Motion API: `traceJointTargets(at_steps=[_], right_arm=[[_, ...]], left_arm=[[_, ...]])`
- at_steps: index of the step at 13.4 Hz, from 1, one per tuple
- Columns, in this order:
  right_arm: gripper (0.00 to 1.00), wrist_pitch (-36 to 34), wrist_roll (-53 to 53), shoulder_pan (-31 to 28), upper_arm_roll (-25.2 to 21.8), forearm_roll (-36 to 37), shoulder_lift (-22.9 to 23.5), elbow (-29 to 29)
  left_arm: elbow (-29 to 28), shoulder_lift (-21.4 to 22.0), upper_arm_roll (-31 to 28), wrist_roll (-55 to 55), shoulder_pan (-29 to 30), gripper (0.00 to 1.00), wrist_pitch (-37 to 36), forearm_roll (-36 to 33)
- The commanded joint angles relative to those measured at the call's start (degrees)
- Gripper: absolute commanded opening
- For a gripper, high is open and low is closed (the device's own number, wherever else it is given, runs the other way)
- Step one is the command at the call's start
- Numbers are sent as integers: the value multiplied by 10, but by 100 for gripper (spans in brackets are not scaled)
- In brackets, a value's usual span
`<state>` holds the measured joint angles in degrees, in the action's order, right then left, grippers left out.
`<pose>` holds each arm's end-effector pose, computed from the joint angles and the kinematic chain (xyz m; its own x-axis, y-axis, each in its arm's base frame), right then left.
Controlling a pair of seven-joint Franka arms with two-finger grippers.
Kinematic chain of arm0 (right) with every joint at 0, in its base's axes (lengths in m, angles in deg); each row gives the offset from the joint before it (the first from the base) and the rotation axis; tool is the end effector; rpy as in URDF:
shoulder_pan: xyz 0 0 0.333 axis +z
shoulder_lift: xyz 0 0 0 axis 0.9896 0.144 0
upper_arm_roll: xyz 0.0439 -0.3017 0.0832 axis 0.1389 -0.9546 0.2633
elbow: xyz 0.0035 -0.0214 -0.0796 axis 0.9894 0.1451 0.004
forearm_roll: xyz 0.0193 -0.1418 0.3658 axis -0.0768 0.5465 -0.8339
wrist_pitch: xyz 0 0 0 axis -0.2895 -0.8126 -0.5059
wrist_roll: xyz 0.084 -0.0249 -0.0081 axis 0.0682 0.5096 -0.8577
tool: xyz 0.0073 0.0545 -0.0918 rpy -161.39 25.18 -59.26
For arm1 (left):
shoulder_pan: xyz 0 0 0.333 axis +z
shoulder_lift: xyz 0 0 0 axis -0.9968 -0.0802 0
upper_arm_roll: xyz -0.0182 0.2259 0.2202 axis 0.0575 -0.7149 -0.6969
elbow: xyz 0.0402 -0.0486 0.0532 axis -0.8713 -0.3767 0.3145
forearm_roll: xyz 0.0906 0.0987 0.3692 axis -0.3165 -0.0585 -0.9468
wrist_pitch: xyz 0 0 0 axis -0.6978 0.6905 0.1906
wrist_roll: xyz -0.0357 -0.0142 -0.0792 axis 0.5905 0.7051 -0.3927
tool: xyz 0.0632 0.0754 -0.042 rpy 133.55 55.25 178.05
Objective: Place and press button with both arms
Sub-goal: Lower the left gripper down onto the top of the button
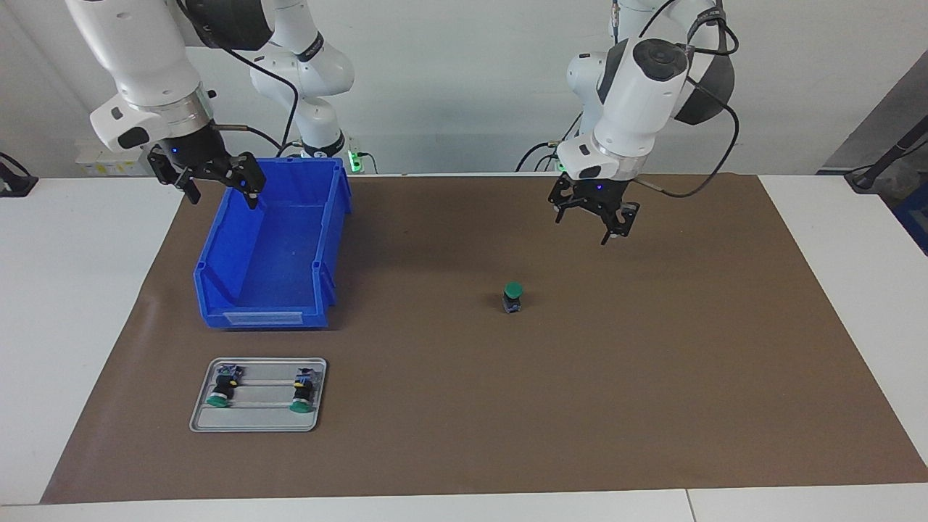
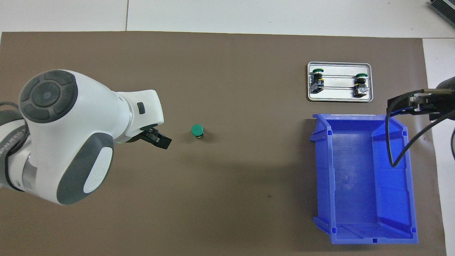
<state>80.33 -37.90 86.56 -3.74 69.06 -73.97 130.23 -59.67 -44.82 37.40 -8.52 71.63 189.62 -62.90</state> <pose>0.5570 0.0075 0.6241 0.9939 -0.1100 -0.0057 -0.1095 -0.9925 0.0551 0.5062 -0.2428 0.5234 0.8613 -0.5062 0.0448 -0.5079 -0.8604 0.0429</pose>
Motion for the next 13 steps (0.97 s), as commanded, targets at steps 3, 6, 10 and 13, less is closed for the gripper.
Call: traceJointTargets(at_steps=[3,6,10,13], right_arm=[[100,-2,-16,-5,2,-15,-8,9],[100,-2,-16,-5,2,-15,-8,9],[100,-2,-16,-5,2,-15,-8,9],[100,-2,-16,-5,2,-15,-8,9]], left_arm=[[-29,8,-6,-170,-61,72,57,-18],[-28,-41,-6,-245,-83,11,98,-18],[-31,-71,-7,-253,-76,0,177,-19],[-52,-86,-7,-309,-76,0,258,-19]])
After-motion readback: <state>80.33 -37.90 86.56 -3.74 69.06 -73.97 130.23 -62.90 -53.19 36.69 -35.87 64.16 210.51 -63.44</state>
